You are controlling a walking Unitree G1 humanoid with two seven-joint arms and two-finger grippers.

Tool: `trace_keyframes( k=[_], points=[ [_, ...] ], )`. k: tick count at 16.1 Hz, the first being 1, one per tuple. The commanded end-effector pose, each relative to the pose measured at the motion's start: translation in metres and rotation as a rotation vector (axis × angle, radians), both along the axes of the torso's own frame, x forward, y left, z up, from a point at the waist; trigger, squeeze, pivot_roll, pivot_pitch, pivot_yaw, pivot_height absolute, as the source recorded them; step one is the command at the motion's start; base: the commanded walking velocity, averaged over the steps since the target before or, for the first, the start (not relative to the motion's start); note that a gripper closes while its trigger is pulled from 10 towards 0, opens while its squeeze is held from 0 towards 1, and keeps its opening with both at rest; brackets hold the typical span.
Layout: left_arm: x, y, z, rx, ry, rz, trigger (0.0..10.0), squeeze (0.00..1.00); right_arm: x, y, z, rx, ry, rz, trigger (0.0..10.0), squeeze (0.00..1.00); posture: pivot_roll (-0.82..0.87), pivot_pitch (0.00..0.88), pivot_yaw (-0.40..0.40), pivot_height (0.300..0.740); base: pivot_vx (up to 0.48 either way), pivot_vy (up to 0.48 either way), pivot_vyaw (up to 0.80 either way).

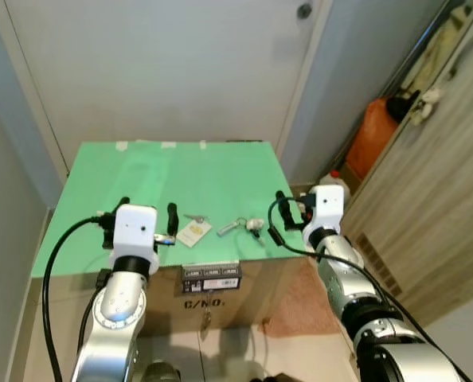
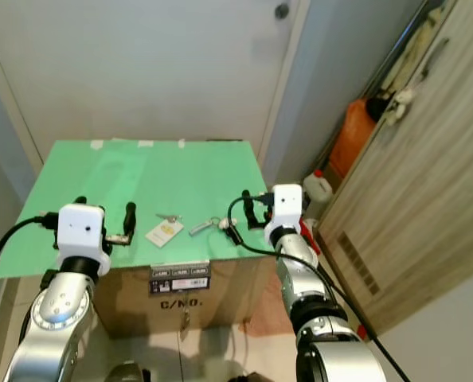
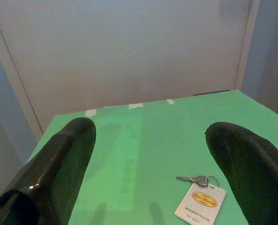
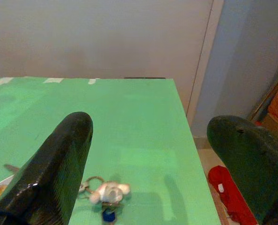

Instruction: Hang keys on a hook

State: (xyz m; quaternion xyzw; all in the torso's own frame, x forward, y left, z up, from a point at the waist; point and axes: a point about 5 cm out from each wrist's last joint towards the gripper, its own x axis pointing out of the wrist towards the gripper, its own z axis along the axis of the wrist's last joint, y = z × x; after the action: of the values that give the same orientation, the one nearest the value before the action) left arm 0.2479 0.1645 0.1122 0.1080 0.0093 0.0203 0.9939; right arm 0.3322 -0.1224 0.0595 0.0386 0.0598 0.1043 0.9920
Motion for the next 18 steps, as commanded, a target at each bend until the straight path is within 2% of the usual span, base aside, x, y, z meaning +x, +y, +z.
trace_keyframes(
  k=[1,6,14,18],
  points=[
    [0.003,-0.003,0.001,-0.018,-0.004,0.005,10.0,0.0,0.002,0.001,0.001,-0.013,0.007,0.021,10.0,0.0,0.21,0.0,-0.123,0.709,0.375,-0.296,0.0],
    [0.002,-0.003,0.001,-0.042,-0.016,0.027,10.0,0.0,0.0,0.007,-0.001,-0.023,0.021,0.072,10.0,0.0,0.21,0.0,-0.136,0.709,0.401,-0.26,0.0],
    [0.001,-0.003,0.002,-0.087,-0.024,0.056,10.0,0.0,0.0,0.012,-0.003,-0.04,0.046,0.12,10.0,0.0,0.22,0.0,-0.151,0.709,0.46,0.0,0.0],
    [-0.001,-0.002,0.001,-0.089,-0.024,0.073,10.0,0.0,-0.001,0.02,-0.004,-0.018,0.064,0.161,10.0,0.0,0.22,0.0,-0.151,0.709,0.0,0.0,0.0]
  ],
)
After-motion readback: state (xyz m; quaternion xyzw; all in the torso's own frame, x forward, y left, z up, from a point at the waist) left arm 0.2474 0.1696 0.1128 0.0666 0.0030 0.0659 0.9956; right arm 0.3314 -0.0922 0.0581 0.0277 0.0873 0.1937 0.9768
